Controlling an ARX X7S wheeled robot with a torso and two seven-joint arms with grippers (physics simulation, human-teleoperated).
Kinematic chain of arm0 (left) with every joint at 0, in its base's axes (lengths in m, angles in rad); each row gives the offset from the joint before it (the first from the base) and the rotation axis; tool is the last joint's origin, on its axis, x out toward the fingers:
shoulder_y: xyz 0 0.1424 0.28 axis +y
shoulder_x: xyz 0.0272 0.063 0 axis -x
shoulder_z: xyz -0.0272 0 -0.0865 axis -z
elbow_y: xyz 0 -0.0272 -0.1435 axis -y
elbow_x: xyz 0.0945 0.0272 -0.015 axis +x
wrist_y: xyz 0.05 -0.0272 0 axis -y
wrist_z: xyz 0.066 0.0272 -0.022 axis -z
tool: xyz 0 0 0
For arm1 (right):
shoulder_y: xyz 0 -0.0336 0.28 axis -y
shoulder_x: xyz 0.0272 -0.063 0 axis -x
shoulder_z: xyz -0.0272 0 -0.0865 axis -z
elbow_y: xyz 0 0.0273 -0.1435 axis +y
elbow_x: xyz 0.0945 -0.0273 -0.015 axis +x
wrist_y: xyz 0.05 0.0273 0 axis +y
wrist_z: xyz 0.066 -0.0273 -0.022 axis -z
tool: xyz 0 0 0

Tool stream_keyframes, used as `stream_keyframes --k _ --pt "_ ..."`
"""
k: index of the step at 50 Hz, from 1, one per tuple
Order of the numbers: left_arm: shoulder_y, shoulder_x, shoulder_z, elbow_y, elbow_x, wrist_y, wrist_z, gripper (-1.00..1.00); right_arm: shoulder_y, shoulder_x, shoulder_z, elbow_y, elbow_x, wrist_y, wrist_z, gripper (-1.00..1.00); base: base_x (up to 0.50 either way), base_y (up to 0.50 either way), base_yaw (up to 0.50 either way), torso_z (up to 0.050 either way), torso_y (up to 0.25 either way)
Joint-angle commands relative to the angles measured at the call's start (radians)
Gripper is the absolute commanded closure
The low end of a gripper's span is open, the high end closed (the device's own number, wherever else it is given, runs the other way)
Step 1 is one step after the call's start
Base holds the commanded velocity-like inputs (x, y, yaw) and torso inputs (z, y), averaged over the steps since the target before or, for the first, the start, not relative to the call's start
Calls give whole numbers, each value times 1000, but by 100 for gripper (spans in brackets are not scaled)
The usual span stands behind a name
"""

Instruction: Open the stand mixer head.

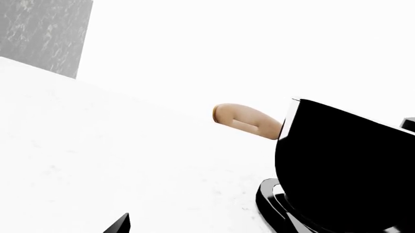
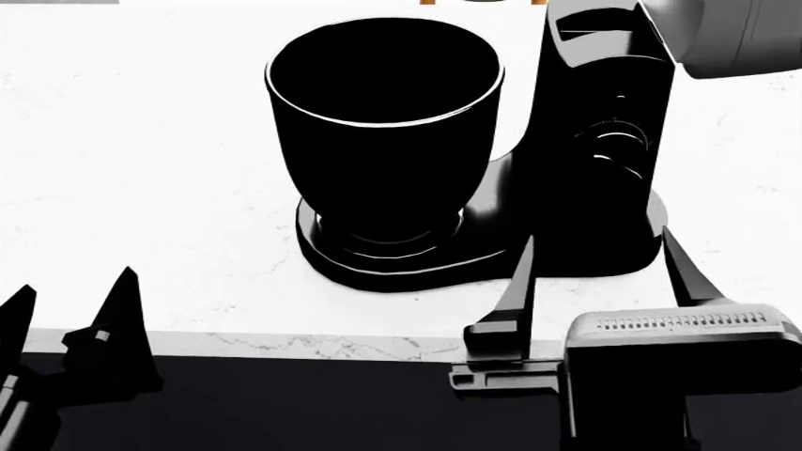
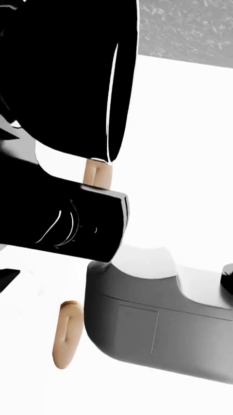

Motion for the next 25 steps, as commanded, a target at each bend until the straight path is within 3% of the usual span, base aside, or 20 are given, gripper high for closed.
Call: stream_keyframes --k 1,25 --pt "6 -2 4 -17 6 15 -2 -100 -115 14 18 -104 22 -15 6 -100 0 0 0 0 0" --pt "7 -12 12 -24 5 30 -6 -100 -115 21 14 -113 31 -5 14 -100 0 0 0 0 0"
